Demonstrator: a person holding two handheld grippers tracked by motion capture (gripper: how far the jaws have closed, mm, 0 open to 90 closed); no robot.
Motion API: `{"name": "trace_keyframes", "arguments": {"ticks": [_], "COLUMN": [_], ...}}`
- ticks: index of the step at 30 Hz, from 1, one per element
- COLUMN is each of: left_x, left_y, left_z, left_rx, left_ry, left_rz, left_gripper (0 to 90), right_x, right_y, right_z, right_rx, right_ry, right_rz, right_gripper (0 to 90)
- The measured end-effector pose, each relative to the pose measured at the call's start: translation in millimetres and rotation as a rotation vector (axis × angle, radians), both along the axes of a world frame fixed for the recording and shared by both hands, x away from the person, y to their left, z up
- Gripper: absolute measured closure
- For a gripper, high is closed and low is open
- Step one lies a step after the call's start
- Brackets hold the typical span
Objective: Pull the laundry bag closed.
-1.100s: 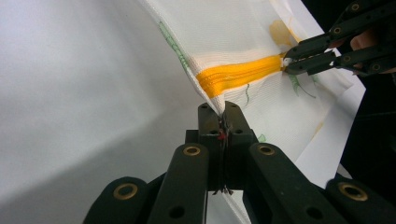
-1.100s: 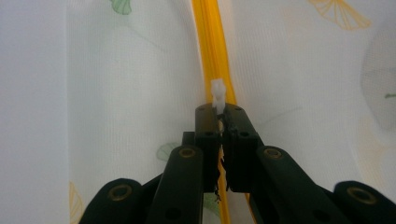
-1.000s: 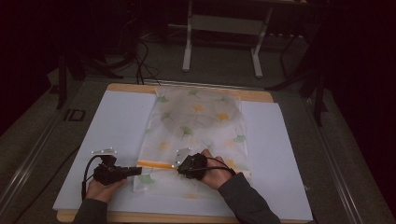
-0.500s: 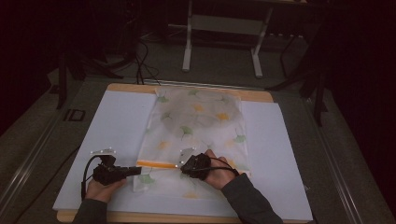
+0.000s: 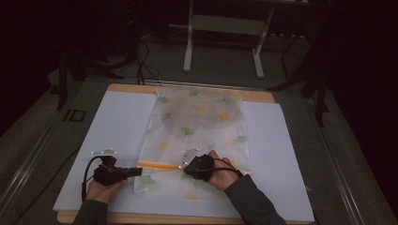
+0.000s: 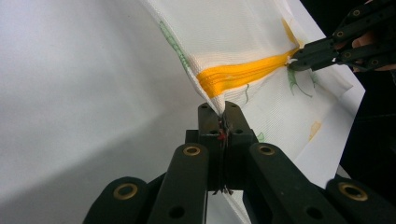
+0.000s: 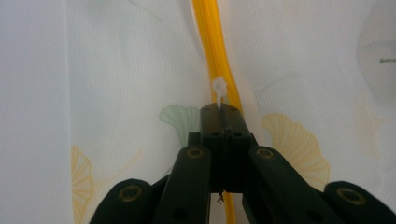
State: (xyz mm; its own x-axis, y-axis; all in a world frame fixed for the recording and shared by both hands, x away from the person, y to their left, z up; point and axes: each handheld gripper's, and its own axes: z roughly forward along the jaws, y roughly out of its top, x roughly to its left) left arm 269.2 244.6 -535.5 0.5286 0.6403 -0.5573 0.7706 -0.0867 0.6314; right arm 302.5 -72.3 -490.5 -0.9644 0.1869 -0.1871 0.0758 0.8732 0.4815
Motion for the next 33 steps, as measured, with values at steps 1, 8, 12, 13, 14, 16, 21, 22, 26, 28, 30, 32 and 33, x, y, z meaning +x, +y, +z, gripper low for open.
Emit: {"name": "trace_keyframes", "arguments": {"ticks": [1,8,12,13,14,16,21,22,26,28,30,32,33], "left_x": [0.2,0.2,0.0,0.1,0.1,0.1,0.1,0.0,-0.3,-0.5,-0.5,-0.7,-0.7], "left_y": [-0.2,0.7,0.2,0.2,0.5,0.8,0.8,0.8,0.8,0.7,0.7,1.1,1.1], "left_z": [-0.2,-0.2,-0.1,-0.1,-0.2,-0.2,-0.3,-0.2,-0.1,-0.1,0.0,-0.1,-0.1], "left_rx": [0.000,-0.002,0.000,0.001,0.000,0.000,-0.003,-0.001,-0.004,-0.005,-0.005,-0.005,-0.004], "left_ry": [0.000,-0.004,-0.001,-0.001,-0.003,-0.006,-0.005,-0.005,-0.003,-0.003,-0.003,-0.003,-0.004], "left_rz": [-0.001,-0.002,-0.003,-0.002,-0.002,0.000,0.001,0.001,0.006,0.009,0.009,0.009,0.009], "left_gripper": [89.1,89.1,89.1,89.1,89.1,89.1,89.1,89.1,89.1,89.1,89.1,89.1,89.1], "right_x": [0.1,-0.9,-1.2,-1.6,-1.8,-2.4,-2.4,-2.2,-2.5,-2.6,-2.5,-2.5,-2.5], "right_y": [-0.8,-6.0,-9.4,-10.0,-10.6,-12.1,-17.6,-18.9,-23.2,-24.7,-26.3,-27.9,-29.1], "right_z": [0.0,1.3,1.2,1.5,1.7,2.0,1.7,1.5,1.4,1.6,2.0,2.1,1.9], "right_rx": [0.003,0.005,0.008,0.007,0.005,0.007,0.005,0.007,0.004,0.006,0.006,0.005,0.004], "right_ry": [0.002,-0.005,-0.001,-0.003,-0.007,-0.007,-0.005,-0.006,-0.002,-0.001,-0.002,0.001,0.002], "right_rz": [-0.001,-0.011,-0.014,-0.016,-0.017,-0.021,-0.028,-0.028,-0.039,-0.042,-0.043,-0.044,-0.047], "right_gripper": [90.0,90.0,90.0,90.0,90.0,90.0,90.0,90.0,90.0,90.0,90.0,90.0,90.0]}}
